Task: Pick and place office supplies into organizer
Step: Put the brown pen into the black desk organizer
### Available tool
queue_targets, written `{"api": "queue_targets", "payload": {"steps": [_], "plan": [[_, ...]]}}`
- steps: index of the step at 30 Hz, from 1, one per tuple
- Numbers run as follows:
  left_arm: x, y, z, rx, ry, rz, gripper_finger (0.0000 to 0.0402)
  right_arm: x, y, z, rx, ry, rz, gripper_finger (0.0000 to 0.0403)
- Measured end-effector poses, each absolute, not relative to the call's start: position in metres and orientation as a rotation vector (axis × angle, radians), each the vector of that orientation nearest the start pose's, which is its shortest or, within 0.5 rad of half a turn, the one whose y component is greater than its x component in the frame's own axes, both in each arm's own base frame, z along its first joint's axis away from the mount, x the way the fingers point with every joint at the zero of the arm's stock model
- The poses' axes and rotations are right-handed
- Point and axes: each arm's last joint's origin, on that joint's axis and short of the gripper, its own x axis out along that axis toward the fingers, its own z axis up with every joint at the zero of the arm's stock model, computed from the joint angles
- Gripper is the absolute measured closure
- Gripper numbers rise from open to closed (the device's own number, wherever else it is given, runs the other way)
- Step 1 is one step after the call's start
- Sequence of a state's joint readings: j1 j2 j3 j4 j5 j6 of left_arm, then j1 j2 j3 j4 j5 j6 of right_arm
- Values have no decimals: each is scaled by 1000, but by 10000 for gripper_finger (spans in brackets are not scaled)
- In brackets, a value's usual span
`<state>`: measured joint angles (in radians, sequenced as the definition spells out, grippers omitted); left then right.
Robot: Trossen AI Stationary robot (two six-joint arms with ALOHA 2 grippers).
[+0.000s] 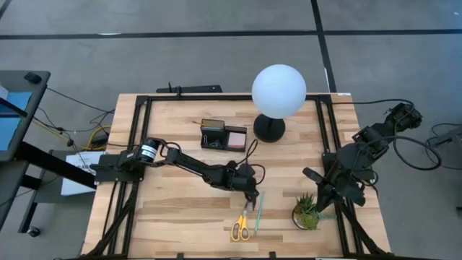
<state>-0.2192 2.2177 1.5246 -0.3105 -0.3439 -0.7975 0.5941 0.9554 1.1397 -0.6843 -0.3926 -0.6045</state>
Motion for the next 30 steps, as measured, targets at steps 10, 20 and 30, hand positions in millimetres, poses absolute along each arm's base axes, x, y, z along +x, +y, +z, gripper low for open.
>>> {"api": "queue_targets", "payload": {"steps": [10,20,30], "plan": [[450,-90,144,-505,773,466,244,161,107,356,-485,566,749,403],[456,-92,144,-582,722,433,244,185,111,306,-486,1055,471,403],[455,-93,127,-610,773,452,244,196,119,291,-559,1120,504,403]]}}
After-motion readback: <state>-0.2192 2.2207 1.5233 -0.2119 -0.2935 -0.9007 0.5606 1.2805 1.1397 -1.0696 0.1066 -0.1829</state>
